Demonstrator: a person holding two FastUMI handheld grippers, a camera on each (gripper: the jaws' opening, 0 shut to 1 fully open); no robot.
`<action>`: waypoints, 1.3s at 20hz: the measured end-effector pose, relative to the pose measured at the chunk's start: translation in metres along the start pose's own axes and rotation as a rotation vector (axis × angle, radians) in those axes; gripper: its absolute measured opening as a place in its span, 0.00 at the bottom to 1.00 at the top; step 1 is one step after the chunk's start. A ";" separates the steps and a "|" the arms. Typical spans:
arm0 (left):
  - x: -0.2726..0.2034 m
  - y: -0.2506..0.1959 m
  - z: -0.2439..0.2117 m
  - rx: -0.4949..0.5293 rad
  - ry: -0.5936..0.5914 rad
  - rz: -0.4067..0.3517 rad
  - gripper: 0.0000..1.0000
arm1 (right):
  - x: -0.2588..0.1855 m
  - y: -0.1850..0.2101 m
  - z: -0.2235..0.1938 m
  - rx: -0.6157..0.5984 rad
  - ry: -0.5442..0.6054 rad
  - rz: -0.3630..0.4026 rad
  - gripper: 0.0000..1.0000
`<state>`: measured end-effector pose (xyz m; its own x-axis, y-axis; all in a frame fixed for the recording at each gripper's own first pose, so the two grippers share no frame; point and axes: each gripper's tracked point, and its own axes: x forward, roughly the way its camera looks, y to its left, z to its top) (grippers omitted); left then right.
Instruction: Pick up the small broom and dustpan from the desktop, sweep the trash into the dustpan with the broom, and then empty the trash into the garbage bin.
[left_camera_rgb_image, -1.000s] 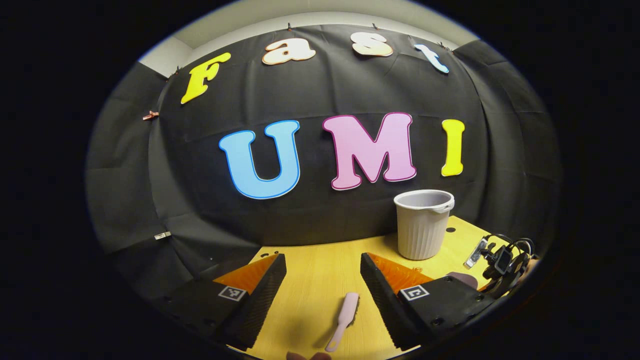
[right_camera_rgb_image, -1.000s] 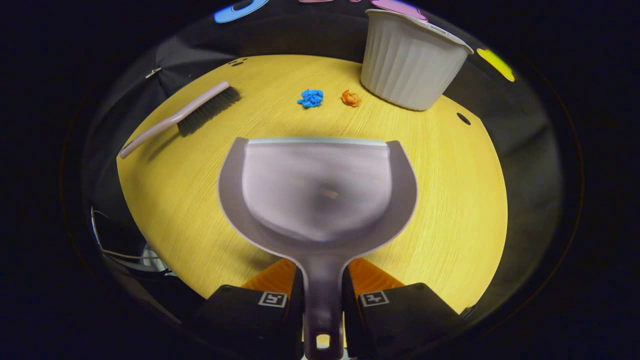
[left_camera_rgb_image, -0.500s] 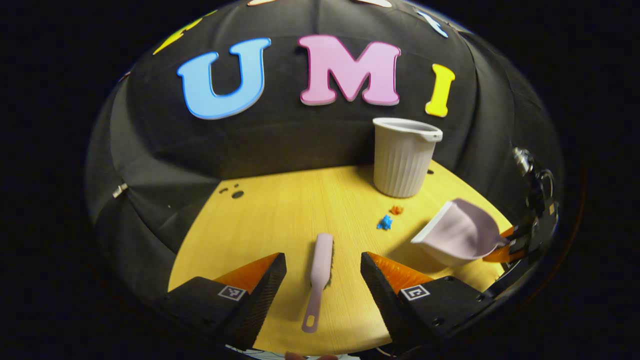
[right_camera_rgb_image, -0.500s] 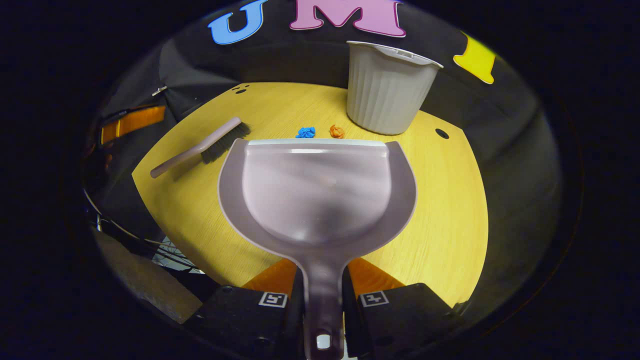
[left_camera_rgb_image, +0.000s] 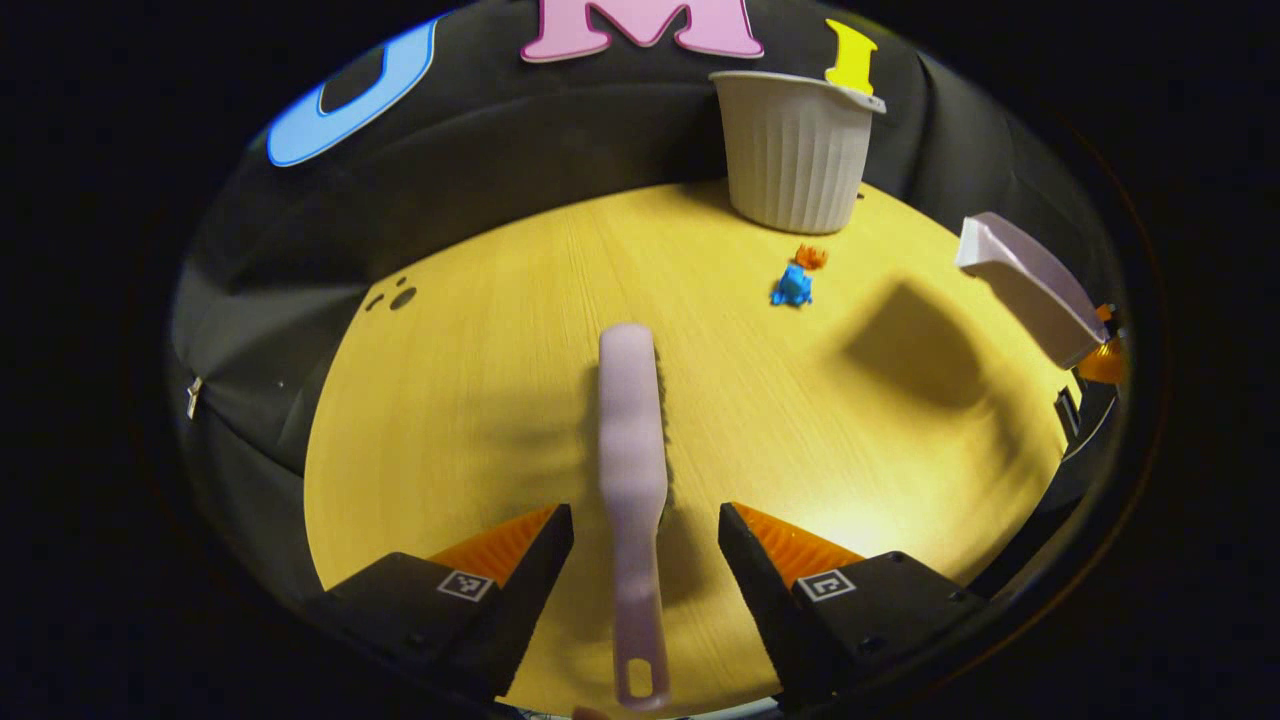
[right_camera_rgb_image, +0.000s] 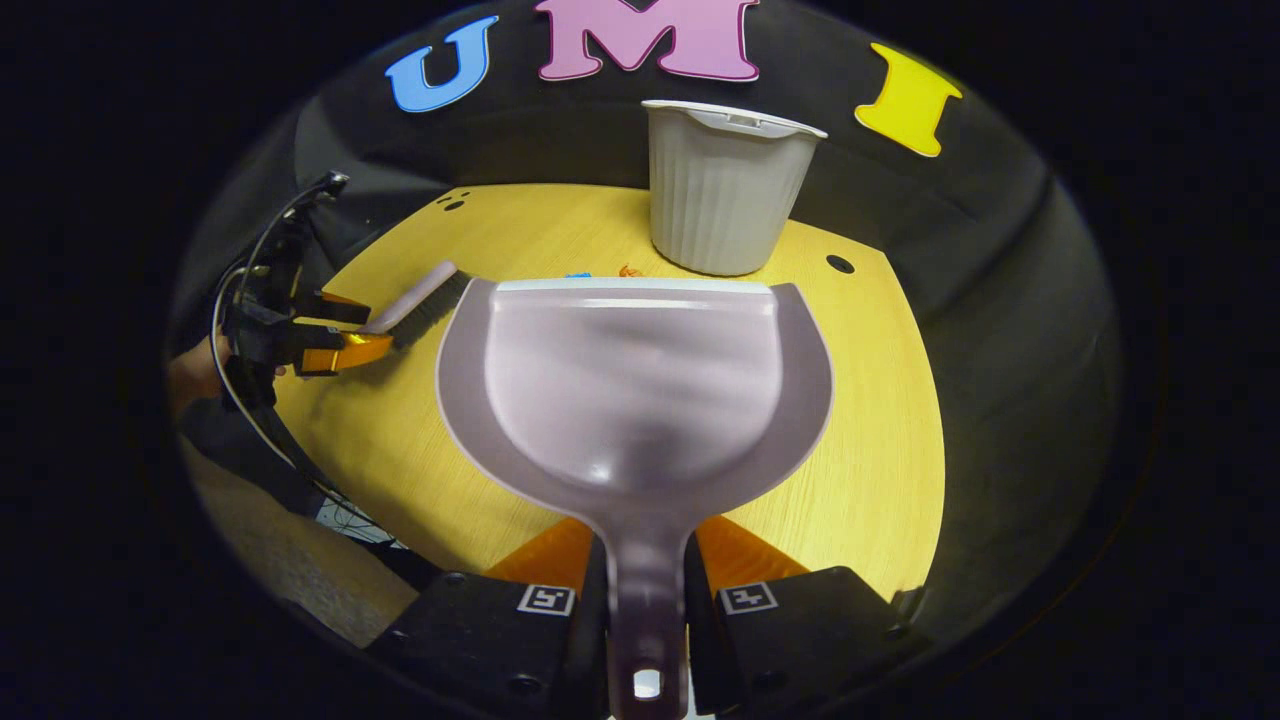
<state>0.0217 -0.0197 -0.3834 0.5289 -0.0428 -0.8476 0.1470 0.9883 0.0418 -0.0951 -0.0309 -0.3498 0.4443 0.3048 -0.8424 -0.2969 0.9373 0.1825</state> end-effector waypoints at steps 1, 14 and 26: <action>0.003 -0.001 -0.005 -0.008 0.025 -0.009 0.92 | -0.001 0.001 -0.003 0.004 0.004 -0.002 0.38; 0.018 0.004 0.049 -0.041 -0.024 0.029 0.27 | 0.006 -0.001 -0.011 -0.119 0.163 0.002 0.38; 0.096 -0.056 0.148 0.208 0.015 -0.073 0.27 | 0.052 -0.020 -0.022 -0.266 0.320 0.065 0.38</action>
<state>0.1881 -0.1012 -0.3885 0.4981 -0.1089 -0.8603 0.3545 0.9310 0.0874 -0.0848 -0.0374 -0.4082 0.1446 0.2549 -0.9561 -0.5423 0.8286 0.1389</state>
